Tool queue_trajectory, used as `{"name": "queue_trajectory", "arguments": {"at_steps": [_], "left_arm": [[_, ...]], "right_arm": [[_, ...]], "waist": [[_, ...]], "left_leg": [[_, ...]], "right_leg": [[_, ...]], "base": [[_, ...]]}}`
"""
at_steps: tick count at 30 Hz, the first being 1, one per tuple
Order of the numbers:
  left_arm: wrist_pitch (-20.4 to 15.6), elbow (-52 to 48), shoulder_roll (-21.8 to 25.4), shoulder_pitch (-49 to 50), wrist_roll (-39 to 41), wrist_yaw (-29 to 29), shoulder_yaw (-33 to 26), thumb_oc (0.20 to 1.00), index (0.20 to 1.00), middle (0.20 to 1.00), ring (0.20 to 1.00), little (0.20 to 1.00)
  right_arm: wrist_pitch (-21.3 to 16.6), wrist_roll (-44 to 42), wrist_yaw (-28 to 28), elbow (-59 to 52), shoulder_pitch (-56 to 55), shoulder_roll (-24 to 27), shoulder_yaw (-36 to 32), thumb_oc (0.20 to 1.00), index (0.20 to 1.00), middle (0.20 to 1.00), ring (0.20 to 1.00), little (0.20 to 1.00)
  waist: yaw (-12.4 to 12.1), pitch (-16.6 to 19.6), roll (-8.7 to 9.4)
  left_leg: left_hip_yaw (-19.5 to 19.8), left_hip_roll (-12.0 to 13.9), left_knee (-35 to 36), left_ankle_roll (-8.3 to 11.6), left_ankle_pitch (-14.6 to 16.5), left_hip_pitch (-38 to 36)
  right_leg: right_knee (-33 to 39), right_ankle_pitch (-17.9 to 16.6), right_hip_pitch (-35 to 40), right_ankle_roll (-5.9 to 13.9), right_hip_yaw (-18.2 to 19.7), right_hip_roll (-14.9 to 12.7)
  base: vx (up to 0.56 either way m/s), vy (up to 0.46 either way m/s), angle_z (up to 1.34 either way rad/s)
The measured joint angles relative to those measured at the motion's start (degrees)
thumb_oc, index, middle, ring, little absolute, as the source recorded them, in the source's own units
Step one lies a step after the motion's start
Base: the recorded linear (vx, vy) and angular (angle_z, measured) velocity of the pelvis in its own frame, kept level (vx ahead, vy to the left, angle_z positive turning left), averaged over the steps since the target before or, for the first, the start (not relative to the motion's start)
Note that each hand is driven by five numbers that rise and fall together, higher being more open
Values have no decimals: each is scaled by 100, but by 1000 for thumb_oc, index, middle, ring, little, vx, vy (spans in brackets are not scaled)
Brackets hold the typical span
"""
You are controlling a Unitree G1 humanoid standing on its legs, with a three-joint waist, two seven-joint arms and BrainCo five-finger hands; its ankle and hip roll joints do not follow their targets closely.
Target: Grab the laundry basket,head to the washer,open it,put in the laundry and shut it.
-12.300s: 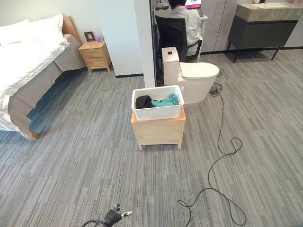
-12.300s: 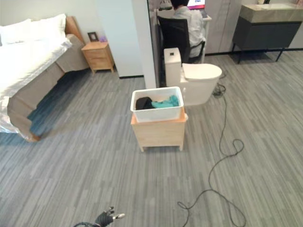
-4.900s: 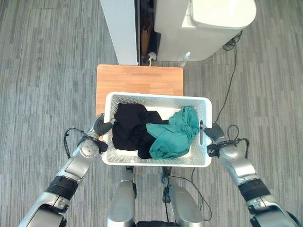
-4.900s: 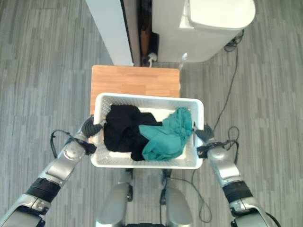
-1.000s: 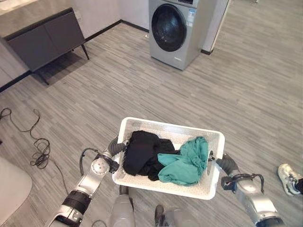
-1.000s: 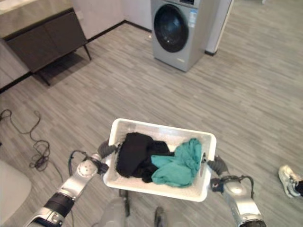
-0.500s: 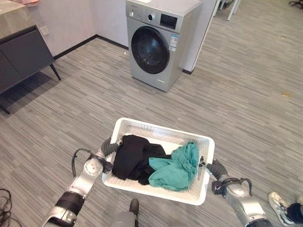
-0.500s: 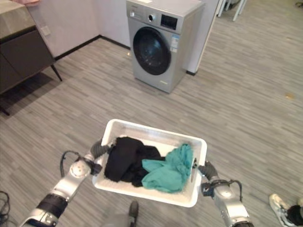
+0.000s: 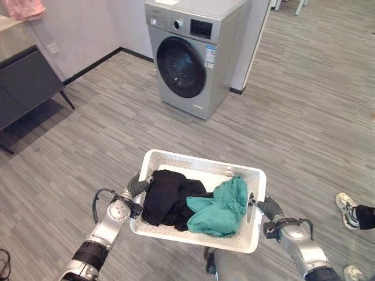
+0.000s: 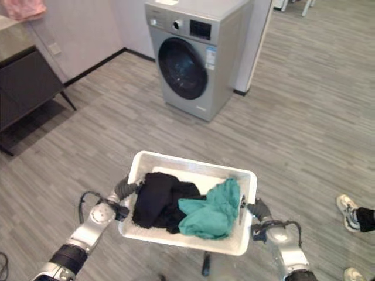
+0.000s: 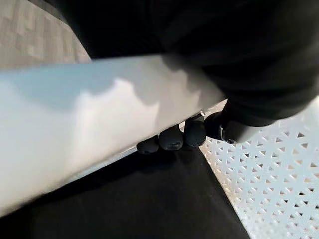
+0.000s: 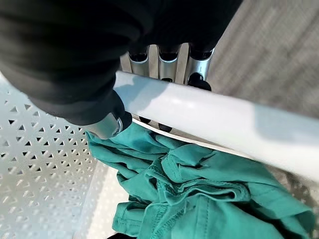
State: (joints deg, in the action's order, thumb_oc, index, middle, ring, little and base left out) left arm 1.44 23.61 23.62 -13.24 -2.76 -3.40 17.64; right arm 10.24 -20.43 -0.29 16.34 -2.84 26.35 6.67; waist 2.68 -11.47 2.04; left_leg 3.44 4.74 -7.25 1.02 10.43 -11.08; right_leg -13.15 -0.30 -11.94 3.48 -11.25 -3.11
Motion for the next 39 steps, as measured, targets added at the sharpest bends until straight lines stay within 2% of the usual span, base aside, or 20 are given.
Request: {"name": "queue_trajectory", "arguments": {"at_steps": [1, 2, 3, 4, 6, 7, 9, 10, 11, 12, 13, 14, 16, 18, 20, 22, 23, 28, 33, 39], "left_arm": [[0, 0, 0, 0, 0, 0, 0, 200, 200, 200, 200, 200], [-62, 180, -48, -204, -3, 2, 257, 200, 200, 200, 200, 200], [-46, 205, 0, -277, -2, 4, 346, 200, 200, 200, 200, 200], [-45, 208, 7, -206, 4, 2, 309, 200, 200, 200, 200, 200], [-32, 193, 89, -173, 51, 15, 258, 200, 200, 200, 200, 200], [-31, 190, 91, -175, 54, 16, 215, 200, 200, 200, 200, 200], [-21, 153, 92, -182, 65, 19, 162, 200, 200, 200, 200, 200], [-6, 151, 89, -190, 67, 19, 158, 200, 200, 200, 200, 200], [-4, 139, 99, -182, 69, 19, 146, 200, 200, 200, 200, 200], [-1, 141, 101, -182, 71, 19, 136, 200, 200, 200, 200, 200], [-2, 141, 99, -188, 82, 17, 121, 200, 200, 200, 200, 200], [-6, 125, 118, -190, 152, 10, 114, 200, 200, 200, 200, 200], [0, 148, 119, -188, 176, 9, 117, 200, 200, 200, 200, 200], [0, 174, 137, -151, 193, 1, 114, 200, 200, 200, 200, 200], [-3, 173, 140, -134, 226, 7, 150, 200, 200, 200, 200, 200], [-9, 169, 115, -38, 233, 11, 158, 200, 200, 200, 200, 200], [-7, 173, 112, 1, 238, 9, 154, 200, 200, 200, 200, 200], [-1, 101, 274, 30, 275, -7, 121, 200, 200, 200, 200, 200], [-2, -49, 483, 31, 277, -10, 116, 200, 200, 200, 200, 200], [-13, -90, 453, 76, 275, -8, 141, 200, 200, 200, 200, 200]], "right_arm": [[0, 0, 0, 0, 0, 0, 0, 200, 200, 200, 200, 200], [-60, -17, -21, -13, -41, 83, -251, 200, 200, 200, 200, 200], [-49, -18, -22, -84, -112, 88, -263, 200, 200, 200, 200, 200], [-59, -21, -25, -108, -122, 88, -235, 200, 200, 200, 200, 200], [-58, -20, -2, -173, -55, 100, -155, 200, 200, 200, 200, 200], [-58, -20, 7, -174, -42, 101, -116, 200, 200, 200, 200, 200], [-56, -27, 25, -174, -64, 65, -62, 200, 200, 200, 200, 200], [-53, -26, 34, -176, -79, 47, -62, 200, 200, 200, 200, 200], [-55, -27, 32, -197, -44, 89, -55, 200, 200, 200, 200, 200], [-55, -26, 39, -191, 6, 92, -43, 200, 200, 200, 200, 200], [-55, -26, 65, -193, -4, 66, -41, 200, 200, 200, 200, 200], [-55, -26, 69, -200, 6, 59, -25, 200, 200, 200, 200, 200], [-54, -23, 100, -163, 13, 38, 6, 200, 200, 200, 200, 200], [-54, -15, 110, -155, 23, 3, 22, 200, 200, 200, 200, 200], [-55, -6, 127, -126, 5, -30, -1, 200, 200, 200, 200, 200], [-55, -4, 135, -97, -35, -17, 13, 200, 200, 200, 200, 200], [-63, -3, 136, -77, -32, -34, 16, 200, 200, 200, 200, 200], [-63, -4, 135, -33, -58, -231, 67, 200, 200, 200, 200, 200], [-65, -5, 132, -36, -25, -327, 126, 200, 200, 200, 200, 200], [-123, -94, 126, -21, -135, -381, 22, 200, 200, 200, 200, 200]], "waist": [[0, 0, 0], [45, -8, -68], [97, 47, 65], [-28, 77, 113], [-232, 79, 105], [-231, 67, 119], [-216, -29, 293], [-223, -79, 403], [-267, -91, 435], [-306, -95, 384], [-299, -95, 376], [-362, -99, 354], [-363, -88, 265], [-494, -83, 220], [-471, -89, 168], [-478, 19, -1], [-487, 57, -92], [-538, 84, -7], [-679, 92, 12], [-576, 96, 2]], "left_leg": [[0, 0, 0, 0, 0, 0], [-19, 250, -1975, 454, 156, 912], [-71, 203, -2814, 469, 116, 1341], [-113, 249, -3561, 462, -167, 1610], [-119, 427, -4175, 315, -679, 1924], [-141, 470, -4236, 307, -667, 2004], [-506, 620, -3776, 168, -537, 2057], [-836, 713, -2900, 154, -513, 2037], [-942, 721, -2106, 248, -609, 2002], [-913, 772, -1898, 322, -626, 2151], [-914, 774, -1199, 374, -687, 2101], [-840, 774, -167, 530, -896, 2030], [-468, 766, 813, 615, -1240, 1891], [-209, 700, 831, 581, -1369, 1887], [-331, 566, 539, 539, -1376, 1830], [-386, 474, 682, 364, -1500, 1463], [-420, 410, 888, 443, -1771, 1299], [-709, -294, 1067, 13, -1603, 1098], [-913, -477, 1167, -128, -1509, 1016], [-948, -475, 1243, -134, -1508, 989]], "right_leg": [[0, 0, 0, 0, 0, 0], [-630, 429, 44, -418, -177, 162], [-741, 530, 29, -454, -110, 78], [-870, 720, 5, -793, -129, 146], [-702, 749, 188, -987, 7, 398], [-617, 745, 254, -1014, 3, 418], [-247, 702, 601, -985, -19, 415], [137, 565, 889, -876, -27, 409], [346, 377, 1014, -993, -51, 428], [474, 428, 1098, -888, -24, 472], [714, 348, 1237, -836, -47, 510], [894, 291, 1394, -857, -12, 572], [1138, 248, 1611, -849, 5, 691], [1182, 269, 1751, -831, 161, 734], [1252, 367, 1952, -743, 189, 683], [1183, 516, 2020, -595, 313, 665], [1037, 637, 1980, -482, 405, 599], [972, 846, 1987, -15, 464, -168], [1215, 790, 2020, 218, 465, -373], [1442, 698, 2117, 223, 461, -356]], "base": [[326, -384, 58], [185, -259, 55], [216, -280, 45], [228, -223, -8], [242, -181, -42], [247, -60, -10], [240, 2, 26], [231, 113, 15], [153, 86, 3], [242, 144, -6], [255, 159, -7], [261, 158, -4], [247, 169, -10], [282, 246, -37], [265, 283, -18], [153, 220, -23], [131, 215, -27], [99, 198, -12], [22, 95, -14], [13, 23, -6]]}}
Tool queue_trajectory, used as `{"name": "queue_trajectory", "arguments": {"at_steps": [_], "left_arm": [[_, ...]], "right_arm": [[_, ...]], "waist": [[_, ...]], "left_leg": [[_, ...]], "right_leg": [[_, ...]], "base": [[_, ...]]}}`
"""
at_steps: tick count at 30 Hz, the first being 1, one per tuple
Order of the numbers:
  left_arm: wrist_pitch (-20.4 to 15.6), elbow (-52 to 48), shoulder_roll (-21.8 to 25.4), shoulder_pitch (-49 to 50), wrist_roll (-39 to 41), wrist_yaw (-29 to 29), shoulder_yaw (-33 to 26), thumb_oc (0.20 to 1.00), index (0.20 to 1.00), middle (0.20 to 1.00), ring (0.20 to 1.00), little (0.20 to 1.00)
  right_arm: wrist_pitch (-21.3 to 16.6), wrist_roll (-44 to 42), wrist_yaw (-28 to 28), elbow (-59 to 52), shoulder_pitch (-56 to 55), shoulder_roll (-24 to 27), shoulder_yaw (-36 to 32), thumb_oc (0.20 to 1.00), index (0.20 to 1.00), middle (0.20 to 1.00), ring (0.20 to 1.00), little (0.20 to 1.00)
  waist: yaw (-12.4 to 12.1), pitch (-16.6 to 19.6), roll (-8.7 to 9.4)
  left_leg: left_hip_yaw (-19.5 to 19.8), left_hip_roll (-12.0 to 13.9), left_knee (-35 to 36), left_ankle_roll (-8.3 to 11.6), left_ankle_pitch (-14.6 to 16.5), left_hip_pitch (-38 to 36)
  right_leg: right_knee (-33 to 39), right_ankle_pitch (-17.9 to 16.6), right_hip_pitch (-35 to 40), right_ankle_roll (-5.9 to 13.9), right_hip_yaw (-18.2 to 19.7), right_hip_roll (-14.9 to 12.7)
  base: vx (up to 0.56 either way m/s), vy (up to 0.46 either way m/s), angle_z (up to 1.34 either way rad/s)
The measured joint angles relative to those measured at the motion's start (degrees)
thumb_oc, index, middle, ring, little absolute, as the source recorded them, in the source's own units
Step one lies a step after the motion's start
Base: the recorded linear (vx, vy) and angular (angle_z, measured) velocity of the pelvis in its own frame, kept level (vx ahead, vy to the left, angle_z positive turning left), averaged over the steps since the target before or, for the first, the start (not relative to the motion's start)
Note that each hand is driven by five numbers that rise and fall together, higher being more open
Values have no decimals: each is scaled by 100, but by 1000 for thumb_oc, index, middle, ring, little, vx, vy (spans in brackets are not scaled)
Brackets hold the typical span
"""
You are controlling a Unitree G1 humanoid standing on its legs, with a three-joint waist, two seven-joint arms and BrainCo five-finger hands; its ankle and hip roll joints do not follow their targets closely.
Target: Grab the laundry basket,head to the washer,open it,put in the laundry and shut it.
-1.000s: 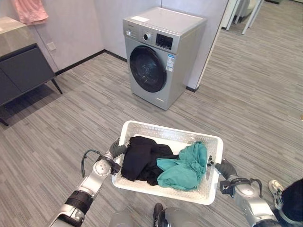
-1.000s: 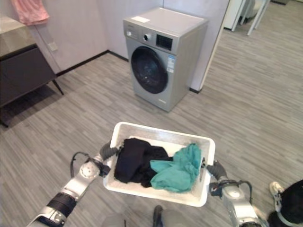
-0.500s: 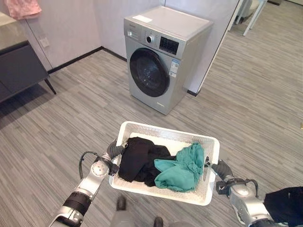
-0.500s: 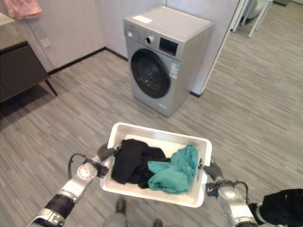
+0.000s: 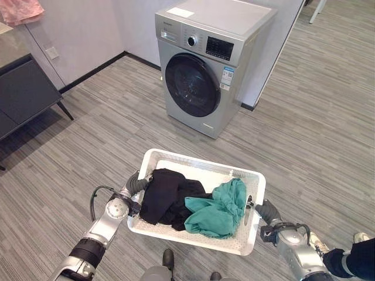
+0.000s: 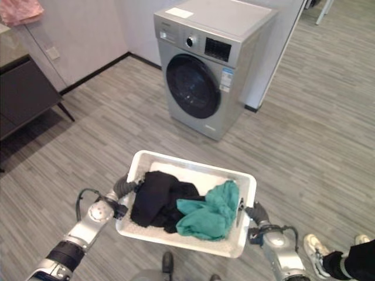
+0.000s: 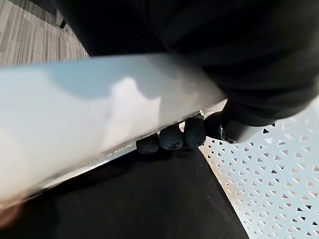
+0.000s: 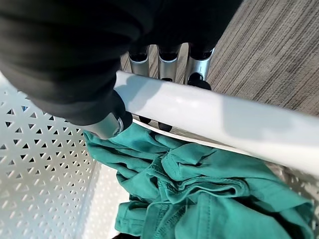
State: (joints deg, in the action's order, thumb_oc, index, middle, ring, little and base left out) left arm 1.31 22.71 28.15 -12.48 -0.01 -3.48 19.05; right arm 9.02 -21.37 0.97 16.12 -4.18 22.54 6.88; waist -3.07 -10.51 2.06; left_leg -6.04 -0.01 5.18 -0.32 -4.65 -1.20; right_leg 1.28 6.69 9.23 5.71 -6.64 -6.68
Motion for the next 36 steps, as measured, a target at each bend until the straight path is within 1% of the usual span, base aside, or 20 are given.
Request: {"name": "queue_trajectory", "arguments": {"at_steps": [3, 9, 10, 11, 12, 13, 14, 15, 18, 20, 27, 30, 33, 35, 36], "left_arm": [[0, -150, -19, 83, -4, 17, 1, 200, 200, 200, 200, 200], [0, -154, -63, 116, -13, 31, 16, 200, 200, 200, 200, 200], [0, -155, -100, 130, -36, 28, 16, 200, 200, 200, 200, 200], [-3, -342, -140, 475, -28, -51, -149, 200, 200, 200, 200, 200], [-4, -434, -196, 688, -28, -118, -215, 200, 200, 200, 200, 200], [24, -445, -340, 945, -27, -245, -226, 200, 200, 200, 200, 200], [25, -445, -395, 1035, -27, -260, -235, 200, 200, 200, 200, 200], [38, -445, -415, 1247, -27, -259, -236, 200, 200, 200, 200, 200], [91, -410, -415, 1538, -8, -274, -269, 200, 200, 200, 200, 200], [91, -410, -420, 1573, 5, -268, -267, 200, 200, 200, 200, 200], [82, -444, -419, 1591, 6, -268, -325, 200, 200, 200, 200, 200], [70, -723, -418, 1594, 6, -256, -359, 200, 200, 200, 200, 200], [8, -929, -418, 1549, 6, -251, -492, 200, 200, 200, 200, 200], [9, -1038, -418, 1428, 5, -221, -496, 200, 200, 200, 200, 200], [14, -1046, -423, 1208, -5, -156, -446, 200, 200, 200, 200, 200]], "right_arm": [[-43, -19, -34, -8, -119, -12, -65, 200, 200, 200, 200, 200], [-86, -21, -109, 8, -240, -34, -112, 200, 200, 200, 200, 200], [-153, -26, -110, 60, -340, -144, -172, 200, 200, 200, 200, 200], [-372, 193, -48, 649, -113, -363, 9, 200, 200, 200, 200, 200], [-412, 254, 27, 1045, 72, -515, 1, 200, 200, 200, 200, 200], [-411, 313, 144, 1560, 247, -710, 7, 200, 200, 200, 200, 200], [-410, 313, 147, 1682, 237, -718, 29, 200, 200, 200, 200, 200], [-396, 314, 137, 1873, 205, -714, 161, 200, 200, 200, 200, 200], [-415, 324, 146, 1970, 152, -748, 250, 200, 200, 200, 200, 200], [-412, 398, 144, 1973, 158, -739, 254, 200, 200, 200, 200, 200], [-382, 427, 183, 1501, 20, -633, 228, 200, 200, 200, 200, 200], [-371, 489, 272, 967, 7, -402, 166, 200, 200, 200, 200, 200], [-384, 657, 267, 504, 86, -237, 73, 200, 200, 200, 200, 200], [-376, 708, 242, 250, 101, -93, -39, 200, 200, 200, 200, 200], [-365, 789, 156, -45, 30, 42, -242, 200, 200, 200, 200, 200]], "waist": [[76, 0, 0], [109, 1, -2], [108, 21, -37], [226, 154, -33], [282, 217, -35], [319, 291, -94], [336, 316, -137], [363, 320, -221], [379, 332, -303], [370, 345, -322], [385, 369, -366], [369, 365, -372], [363, 355, -386], [372, 344, -370], [384, 299, -398]], "left_leg": [[5, -1, 1, -3, 3, 21], [19, 0, 1, -3, 3, 18], [37, 2, 2, -4, 3, -12], [-40, 22, 14, -21, 15, 60], [-75, 23, 14, -33, 28, 75], [-87, 11, 16, -36, 46, 98], [-83, 1, 15, -33, 47, 130], [-85, -8, 14, -33, 45, 159], [-84, -4, 13, -35, 42, 158], [-77, 0, 14, -35, 43, 150], [-109, -15, 17, -32, 46, 150], [-197, -23, 14, -36, 52, 169], [-313, -29, 11, -42, 54, 255], [-355, -84, 10, -87, 97, 240], [-348, -168, 12, -205, 180, 211]], "right_leg": [[16, -1, -5, -1, -4, 1], [79, -24, 33, -6, -17, 7], [119, -43, 89, -4, -32, 10], [148, -65, 17, 2, -186, -4], [179, -76, -14, 5, -189, -13], [274, -130, -9, 13, -192, -28], [318, -161, -13, 5, -201, -32], [370, -204, -10, 2, -203, -37], [370, -205, -5, 2, -240, -30], [370, -204, 3, 2, -326, -26], [370, -212, -16, 5, -321, -53], [365, -226, -72, 20, -282, -85], [347, -260, -219, 55, -166, -112], [339, -282, -236, 87, -161, -162], [185, -263, -220, 108, -186, -208]], "base": [[36, 7, 0], [0, 0, 0], [0, 0, 0], [6, -7, -9], [10, 7, -17], [13, 8, -13], [14, 13, -7], [0, 0, 0], [2, 3, 2], [5, 24, 8], [5, 56, -2], [-18, 109, -10], [31, 210, -22], [114, 349, -6], [80, 209, 12]]}}
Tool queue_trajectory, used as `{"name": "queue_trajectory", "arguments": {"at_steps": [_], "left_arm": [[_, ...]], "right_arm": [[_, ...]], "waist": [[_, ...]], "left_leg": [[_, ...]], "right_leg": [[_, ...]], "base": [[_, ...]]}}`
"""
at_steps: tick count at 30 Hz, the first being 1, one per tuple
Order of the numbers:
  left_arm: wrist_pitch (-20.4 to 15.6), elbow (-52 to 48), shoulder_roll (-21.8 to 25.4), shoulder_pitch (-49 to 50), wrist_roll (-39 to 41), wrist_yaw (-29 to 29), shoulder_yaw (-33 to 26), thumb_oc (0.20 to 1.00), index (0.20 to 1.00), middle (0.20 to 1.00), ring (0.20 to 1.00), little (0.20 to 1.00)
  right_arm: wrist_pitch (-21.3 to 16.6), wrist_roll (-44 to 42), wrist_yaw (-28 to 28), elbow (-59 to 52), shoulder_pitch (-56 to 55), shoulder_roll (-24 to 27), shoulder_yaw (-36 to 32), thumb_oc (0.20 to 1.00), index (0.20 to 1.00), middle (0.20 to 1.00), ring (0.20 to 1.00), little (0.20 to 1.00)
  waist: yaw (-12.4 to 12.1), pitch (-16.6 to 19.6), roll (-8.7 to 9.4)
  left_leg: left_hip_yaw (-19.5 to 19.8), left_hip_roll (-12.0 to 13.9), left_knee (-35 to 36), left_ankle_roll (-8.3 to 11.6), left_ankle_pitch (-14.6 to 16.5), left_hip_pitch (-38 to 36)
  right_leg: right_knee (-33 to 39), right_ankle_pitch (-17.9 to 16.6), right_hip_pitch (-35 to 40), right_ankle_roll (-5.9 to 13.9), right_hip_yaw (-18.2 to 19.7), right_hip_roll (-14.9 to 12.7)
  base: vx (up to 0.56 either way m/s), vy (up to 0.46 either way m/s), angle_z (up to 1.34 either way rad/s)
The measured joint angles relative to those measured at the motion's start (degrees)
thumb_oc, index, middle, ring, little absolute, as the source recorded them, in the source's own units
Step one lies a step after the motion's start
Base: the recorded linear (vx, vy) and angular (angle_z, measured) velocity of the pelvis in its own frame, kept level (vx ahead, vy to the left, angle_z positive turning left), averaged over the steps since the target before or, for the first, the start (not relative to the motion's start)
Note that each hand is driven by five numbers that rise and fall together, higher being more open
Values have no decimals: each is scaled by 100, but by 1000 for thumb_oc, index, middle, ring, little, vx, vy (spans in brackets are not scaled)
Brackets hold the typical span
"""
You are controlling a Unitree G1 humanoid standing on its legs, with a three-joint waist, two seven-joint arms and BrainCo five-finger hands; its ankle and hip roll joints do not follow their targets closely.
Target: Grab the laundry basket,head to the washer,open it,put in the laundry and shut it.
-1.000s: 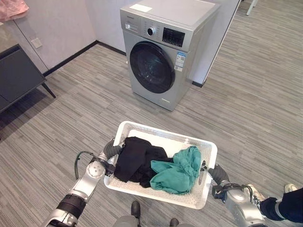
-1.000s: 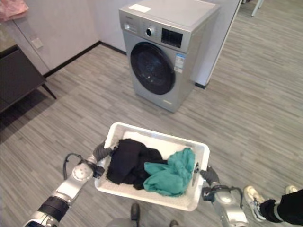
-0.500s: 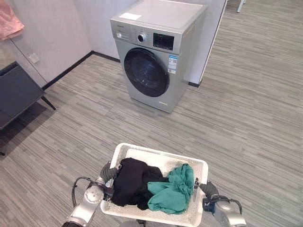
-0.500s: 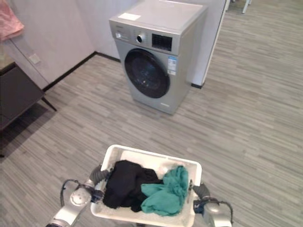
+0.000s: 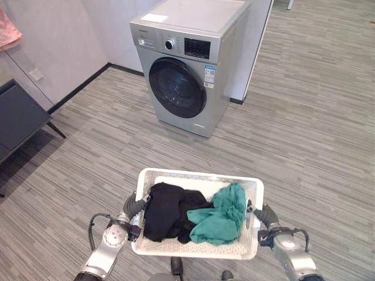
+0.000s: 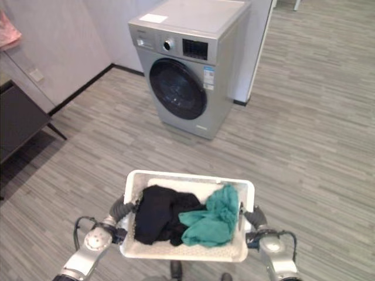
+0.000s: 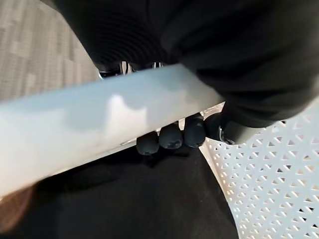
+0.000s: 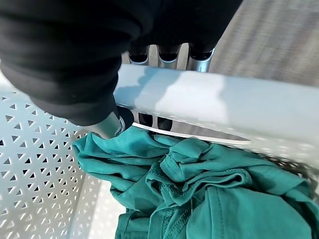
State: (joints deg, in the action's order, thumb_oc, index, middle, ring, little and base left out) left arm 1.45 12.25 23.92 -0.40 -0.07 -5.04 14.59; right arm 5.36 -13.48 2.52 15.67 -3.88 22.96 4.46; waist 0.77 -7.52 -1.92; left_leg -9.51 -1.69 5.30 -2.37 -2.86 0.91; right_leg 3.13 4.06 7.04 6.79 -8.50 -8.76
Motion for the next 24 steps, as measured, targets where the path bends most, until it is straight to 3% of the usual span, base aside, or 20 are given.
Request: {"name": "queue_trajectory", "arguments": {"at_steps": [1, 3, 4, 5, 6, 7, 9, 10, 12, 13, 15, 17, 18, 19, 20, 21, 22, 23, 24], "left_arm": [[-4, 5, -19, -149, -2, 33, 29, 200, 200, 200, 200, 200], [-7, 8, -45, -549, -48, 57, 93, 200, 200, 200, 200, 200], [-5, 69, -110, -720, -53, 57, 102, 200, 200, 200, 200, 200], [-14, 51, -174, -828, -56, 50, 97, 200, 200, 200, 200, 200], [-33, -18, -131, -840, -57, 20, 48, 200, 200, 200, 200, 200], [-73, -82, 4, -894, -57, 11, -32, 200, 200, 200, 200, 200], [-104, -84, 44, -921, -54, -7, -82, 200, 200, 200, 200, 200], [-104, -82, 50, -907, -54, -23, -86, 200, 200, 200, 200, 200], [-122, -18, 25, -882, -55, -41, -90, 200, 200, 200, 200, 200], [-117, 100, -22, -901, -55, -69, -89, 200, 200, 200, 200, 200], [-118, 191, -154, -907, -61, -82, -80, 200, 200, 200, 200, 200], [-96, 249, -233, -842, -68, -88, -59, 200, 200, 200, 200, 200], [-90, 280, -385, -725, -96, -91, -60, 200, 200, 200, 200, 200], [-88, 293, -456, -714, -96, -94, -60, 200, 200, 200, 200, 200], [-78, 329, -505, -707, -95, -97, -57, 200, 200, 200, 200, 200], [-61, 457, -586, -781, -92, -94, -51, 200, 200, 200, 200, 200], [-59, 441, -557, -671, -75, -98, -85, 200, 200, 200, 200, 200], [-60, 432, -535, -621, -60, -98, -110, 200, 200, 200, 200, 200], [-79, 415, -517, -555, -31, -100, -136, 200, 200, 200, 200, 200]], "right_arm": [[0, 51, -20, -143, -4, 76, -95, 200, 200, 200, 200, 200], [-9, 83, -58, -378, -65, 165, -363, 200, 200, 200, 200, 200], [-9, 83, -60, -498, -43, 284, -411, 200, 200, 200, 200, 200], [-32, 83, -48, -645, -42, 353, -497, 200, 200, 200, 200, 200], [-35, 80, -52, -646, 34, 356, -480, 200, 200, 200, 200, 200], [-47, 80, -59, -671, 205, 357, -427, 200, 200, 200, 200, 200], [-51, 81, -55, -729, 268, 338, -426, 200, 200, 200, 200, 200], [-51, 82, -57, -735, 242, 329, -419, 200, 200, 200, 200, 200], [-50, 83, -52, -686, 212, 267, -371, 200, 200, 200, 200, 200], [-49, 85, -14, -629, 171, 156, -371, 200, 200, 200, 200, 200], [-38, 84, -11, -567, 49, 132, -372, 200, 200, 200, 200, 200], [-26, 83, 1, -576, -134, 78, -382, 200, 200, 200, 200, 200], [-21, 81, 2, -520, -246, 73, -382, 200, 200, 200, 200, 200], [-17, 81, 15, -509, -285, 75, -401, 200, 200, 200, 200, 200], [-17, 72, 25, -357, -226, 42, -405, 200, 200, 200, 200, 200], [-24, 45, 36, -361, -281, 21, -455, 200, 200, 200, 200, 200], [-29, 23, 41, -346, -264, 12, -419, 200, 200, 200, 200, 200], [-43, 16, 43, -348, -228, 12, -398, 200, 200, 200, 200, 200], [-59, 14, 95, -313, -89, 24, -332, 200, 200, 200, 200, 200]], "waist": [[18, -71, -59], [89, -240, -33], [180, -380, -120], [336, -441, -150], [298, -451, -100], [281, -503, -15], [302, -565, 49], [315, -576, 67], [298, -592, 117], [325, -602, 129], [389, -596, 141], [510, -564, 151], [597, -468, -42], [644, -445, -98], [639, -447, -102], [671, -462, -16], [583, -437, -28], [562, -425, -36], [464, -387, -106]], "left_leg": [[101, 24, 1, 50, -64, -49], [136, -132, -101, -137, 132, -187], [251, -148, -171, -210, 176, -275], [376, -121, -162, -347, 260, -390], [329, -129, -152, -350, 299, -420], [256, -151, -146, -381, 296, -405], [245, -163, -146, -415, 398, -423], [240, -149, -123, -416, 407, -482], [266, -153, -169, -353, 666, -617], [392, -150, -373, -353, 878, -672], [615, -186, -486, -295, 1179, -896], [903, -180, -532, -107, 1374, -1208], [1000, 40, -621, 63, 1577, -1369], [984, 132, -924, 240, 1683, -1317], [908, 227, -1716, 481, 1629, -1044], [667, 390, -4043, 775, 1544, -46], [547, 556, -4665, 887, 1497, 264], [548, 608, -4836, 953, 1444, 364], [597, 766, -5401, 969, 873, 729]], "right_leg": [[-245, 114, -36, 7, -106, -30], [-1160, 412, -244, 37, -144, -129], [-2003, 492, -528, 25, -124, -202], [-3334, 704, -1216, 108, -71, -318], [-3577, 792, -1570, 96, 10, -281], [-3369, 794, -2034, 9, -46, -198], [-2911, 726, -2442, 28, -408, -119], [-2203, 369, -2645, -91, -743, 29], [-1603, -44, -2750, -23, -925, 156], [-1091, -268, -2800, 47, -899, 281], [-666, -543, -2788, -20, -908, 285], [-655, -696, -2538, -89, -720, 267], [-892, -1100, -2461, -241, -679, 382], [-952, -1207, -2378, -384, -677, 439], [-1069, -1036, -2176, -699, -686, 508], [-1057, -998, -1892, -1051, -873, 490], [-1065, -833, -1713, -1165, -849, 630], [-1094, -708, -1627, -1181, -829, 702], [-1167, -325, -1471, -1357, -725, 933]], "base": [[154, 276, 15], [150, 264, 24], [152, 122, 43], [181, 124, 20], [372, 86, -10], [347, 49, -23], [334, 24, -5], [383, -5, 4], [428, -24, 12], [392, -47, 28], [467, -58, 58], [506, -133, 78], [429, -226, 86], [317, -275, 80], [248, -258, 91], [243, -213, 55], [165, -109, 25], [181, -89, -37], [255, -59, -49]]}}
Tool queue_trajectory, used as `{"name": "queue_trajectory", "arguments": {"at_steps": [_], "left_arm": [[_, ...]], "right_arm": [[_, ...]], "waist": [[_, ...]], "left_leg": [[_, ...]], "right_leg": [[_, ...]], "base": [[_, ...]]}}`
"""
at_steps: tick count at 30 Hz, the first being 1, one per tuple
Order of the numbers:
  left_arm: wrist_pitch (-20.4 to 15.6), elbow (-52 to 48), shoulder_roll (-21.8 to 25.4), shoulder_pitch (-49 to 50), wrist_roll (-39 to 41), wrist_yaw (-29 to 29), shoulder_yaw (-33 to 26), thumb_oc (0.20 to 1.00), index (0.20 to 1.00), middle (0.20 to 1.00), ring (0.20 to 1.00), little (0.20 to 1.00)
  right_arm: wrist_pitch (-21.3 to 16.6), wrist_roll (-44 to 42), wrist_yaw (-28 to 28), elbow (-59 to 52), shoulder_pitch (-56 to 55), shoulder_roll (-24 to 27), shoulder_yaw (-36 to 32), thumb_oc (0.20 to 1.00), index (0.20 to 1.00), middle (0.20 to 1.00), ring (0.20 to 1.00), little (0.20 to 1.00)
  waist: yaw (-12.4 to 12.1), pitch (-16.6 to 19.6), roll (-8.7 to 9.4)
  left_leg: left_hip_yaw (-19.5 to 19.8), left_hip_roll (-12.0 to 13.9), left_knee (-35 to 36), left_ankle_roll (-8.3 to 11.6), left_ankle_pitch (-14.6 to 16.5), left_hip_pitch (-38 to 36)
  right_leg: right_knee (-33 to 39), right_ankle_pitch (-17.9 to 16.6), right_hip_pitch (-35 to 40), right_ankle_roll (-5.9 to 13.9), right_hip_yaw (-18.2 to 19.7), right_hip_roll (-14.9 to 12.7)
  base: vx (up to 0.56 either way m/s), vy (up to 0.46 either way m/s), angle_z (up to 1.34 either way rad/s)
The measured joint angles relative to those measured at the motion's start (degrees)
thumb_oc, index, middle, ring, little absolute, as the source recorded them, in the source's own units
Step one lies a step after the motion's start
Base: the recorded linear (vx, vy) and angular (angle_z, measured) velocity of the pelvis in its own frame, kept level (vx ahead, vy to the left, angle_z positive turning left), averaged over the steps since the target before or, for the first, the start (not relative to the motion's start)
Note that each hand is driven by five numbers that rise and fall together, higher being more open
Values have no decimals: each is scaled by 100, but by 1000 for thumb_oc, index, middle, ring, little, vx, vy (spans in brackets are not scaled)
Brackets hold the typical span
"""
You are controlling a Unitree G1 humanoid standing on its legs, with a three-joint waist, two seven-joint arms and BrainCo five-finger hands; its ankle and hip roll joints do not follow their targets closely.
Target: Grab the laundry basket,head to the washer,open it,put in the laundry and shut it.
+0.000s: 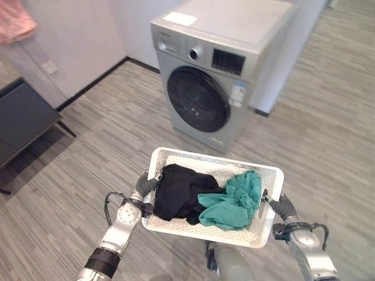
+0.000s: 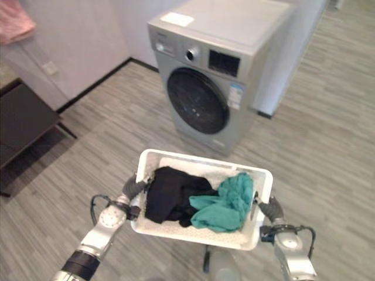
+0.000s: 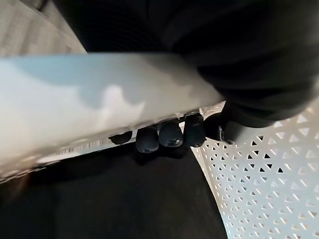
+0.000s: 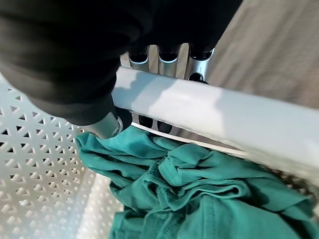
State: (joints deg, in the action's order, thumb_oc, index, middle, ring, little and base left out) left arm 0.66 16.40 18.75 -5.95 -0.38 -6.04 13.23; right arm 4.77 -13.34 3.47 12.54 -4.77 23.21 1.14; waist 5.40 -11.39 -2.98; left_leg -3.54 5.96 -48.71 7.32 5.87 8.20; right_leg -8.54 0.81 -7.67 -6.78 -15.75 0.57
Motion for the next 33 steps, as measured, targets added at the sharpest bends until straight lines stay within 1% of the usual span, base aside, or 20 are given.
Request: {"name": "queue_trajectory", "arguments": {"at_steps": [1, 2, 3, 4, 6, 8, 9, 10, 14, 16, 17, 18, 19, 20, 21, 23, 26, 28, 30, 33], "left_arm": [[-7, 2, 19, 11, 4, -14, -7, 200, 200, 200, 200, 200], [-19, 7, 126, -8, 4, -15, 2, 200, 200, 200, 200, 200], [-41, 13, 200, -51, 5, -16, -13, 200, 200, 200, 200, 200], [-43, -4, 218, -74, 5, -14, -33, 200, 200, 200, 200, 200], [-42, -15, 244, -54, 10, -15, -74, 200, 200, 200, 200, 200], [-50, -16, 261, -77, 40, -22, -84, 200, 200, 200, 200, 200], [-75, -18, 260, -106, 42, -54, -105, 200, 200, 200, 200, 200], [-84, -14, 259, -90, 44, -63, -115, 200, 200, 200, 200, 200], [-116, -12, 295, -65, 41, -143, -117, 200, 200, 200, 200, 200], [-189, 1, 234, 39, 32, -182, -82, 200, 200, 200, 200, 200], [-158, -1, 241, 57, 17, -184, -73, 200, 200, 200, 200, 200], [-160, -22, 249, 59, 12, -186, -75, 200, 200, 200, 200, 200], [-163, -172, 313, 24, -9, -189, -78, 200, 200, 200, 200, 200], [-184, -248, 362, 21, -14, -204, -95, 200, 200, 200, 200, 200], [-178, -324, 455, -37, -43, -259, -100, 200, 200, 200, 200, 200], [-231, -392, 566, 68, -81, -321, -208, 200, 200, 200, 200, 200], [-275, -993, 863, 198, -233, -343, -487, 200, 200, 200, 200, 200], [-395, -1279, 865, 72, -249, -375, -616, 200, 200, 200, 200, 200], [-382, -1358, 954, -10, -250, -376, -649, 200, 200, 200, 200, 200], [-410, -1480, 1039, -12, -284, -368, -661, 200, 200, 200, 200, 200]], "right_arm": [[4, -6, 25, 76, 64, -22, 40, 200, 200, 200, 200, 200], [1, -51, 42, 138, 124, -116, 56, 200, 200, 200, 200, 200], [-3, -51, 50, 98, 92, -212, 60, 200, 200, 200, 200, 200], [-1, -51, 54, 95, 102, -228, 62, 200, 200, 200, 200, 200], [4, -48, 66, 53, 138, -261, 67, 200, 200, 200, 200, 200], [5, -49, 77, -61, 88, -258, 76, 200, 200, 200, 200, 200], [5, -49, 87, -89, 90, -248, 82, 200, 200, 200, 200, 200], [4, -49, 78, -92, 91, -246, 85, 200, 200, 200, 200, 200], [1, -44, 105, -296, 33, -210, 107, 200, 200, 200, 200, 200], [-18, -43, 101, -356, -99, -136, 92, 200, 200, 200, 200, 200], [-4, -39, 126, -382, -181, -220, 95, 200, 200, 200, 200, 200], [-2, -37, 125, -432, -210, -204, 89, 200, 200, 200, 200, 200], [-3, -34, 132, -544, -239, -217, 55, 200, 200, 200, 200, 200], [-5, -36, 128, -562, -220, -226, 52, 200, 200, 200, 200, 200], [26, 17, 116, -724, -245, -230, 46, 200, 200, 200, 200, 200], [17, 190, 95, -992, -245, -456, -48, 200, 200, 200, 200, 200], [17, 359, 18, -1266, -75, -439, -33, 200, 200, 200, 200, 200], [-24, 353, 43, -1319, 27, -427, -75, 200, 200, 200, 200, 200], [-28, 354, 28, -1336, 201, -330, -90, 200, 200, 200, 200, 200], [-29, 355, -1, -1601, 361, 99, -92, 200, 200, 200, 200, 200]], "waist": [[-101, -2, 24], [-137, 17, 209], [-152, 30, 431], [-153, 12, 537], [-174, 7, 664], [-158, 10, 646], [-185, -3, 606], [-251, -8, 607], [-311, 50, 469], [-318, 131, 220], [-304, 197, 393], [-309, 212, 417], [-242, 211, 458], [-280, 210, 461], [-358, 142, 420], [-515, 97, 367], [-588, 87, 365], [-575, 61, 331], [-495, 41, 330], [-466, -13, 250]], "left_leg": [[-28, 99, -315, -58, -85, 110], [-95, 187, -400, -151, 7, 319], [-348, 341, 115, -359, 129, 400], [-406, 364, 430, -361, 129, 434], [-483, 515, 1913, -341, 121, 416], [-403, 625, 3825, -99, -218, 234], [-110, 653, 4608, -97, -602, 222], [63, 638, 4797, -145, -788, 219], [987, 380, 4865, -152, -986, 400], [1161, 299, 4481, -289, -968, 336], [888, 39, 4313, -226, -1122, 285], [875, -94, 4321, -245, -1147, 267], [773, -353, 4290, -439, -1112, 277], [722, -449, 4317, -482, -1130, 246], [476, -541, 4314, -721, -1030, 185], [87, -621, 4414, -930, -886, -149], [-536, -799, 4729, -1045, -797, -592], [-654, -792, 4736, -1174, -695, -699], [-700, -792, 4884, -1352, -583, -820], [-826, -690, 5046, -1365, -636, -965]], "right_leg": [[-42, 78, 101, -78, 47, 75], [0, 178, 324, -77, 203, 103], [155, 154, 498, -55, 226, 39], [222, 148, 579, -48, 244, 7], [423, 142, 828, 97, 459, -49], [613, 225, 1128, 249, 496, -31], [693, 263, 1300, 304, 596, 59], [698, 291, 1393, 348, 641, 54], [897, 604, 1867, 599, 960, 25], [644, 906, 1981, 849, 1199, -28], [438, 1112, 1972, 1034, 1322, -414], [351, 1169, 1936, 1057, 1342, -525], [242, 1130, 1849, 1071, 1360, -841], [172, 1172, 1787, 1093, 1380, -949], [-138, 1026, 1668, 1229, 1384, -1118], [-916, 1065, 1168, 1333, 1411, -1340], [-1464, 822, 815, 1549, 1456, -1666], [-1543, 701, 805, 1459, 1036, -1830], [-1637, 794, 630, 1450, 723, -1799], [-1566, 954, 132, 1357, 712, -1425]], "base": [[356, -43, -57], [348, 36, -35], [250, 125, -14], [250, 170, -18], [281, 210, -32], [312, 225, -24], [214, 143, -37], [231, 151, -47], [362, 317, -50], [314, 383, -51], [200, 300, -40], [122, 192, -16], [333, 592, -4], [278, 563, -13], [318, 679, -60], [133, 397, -80], [91, 324, -96], [110, 242, -65], [114, 199, -40], [69, 47, -28]]}}
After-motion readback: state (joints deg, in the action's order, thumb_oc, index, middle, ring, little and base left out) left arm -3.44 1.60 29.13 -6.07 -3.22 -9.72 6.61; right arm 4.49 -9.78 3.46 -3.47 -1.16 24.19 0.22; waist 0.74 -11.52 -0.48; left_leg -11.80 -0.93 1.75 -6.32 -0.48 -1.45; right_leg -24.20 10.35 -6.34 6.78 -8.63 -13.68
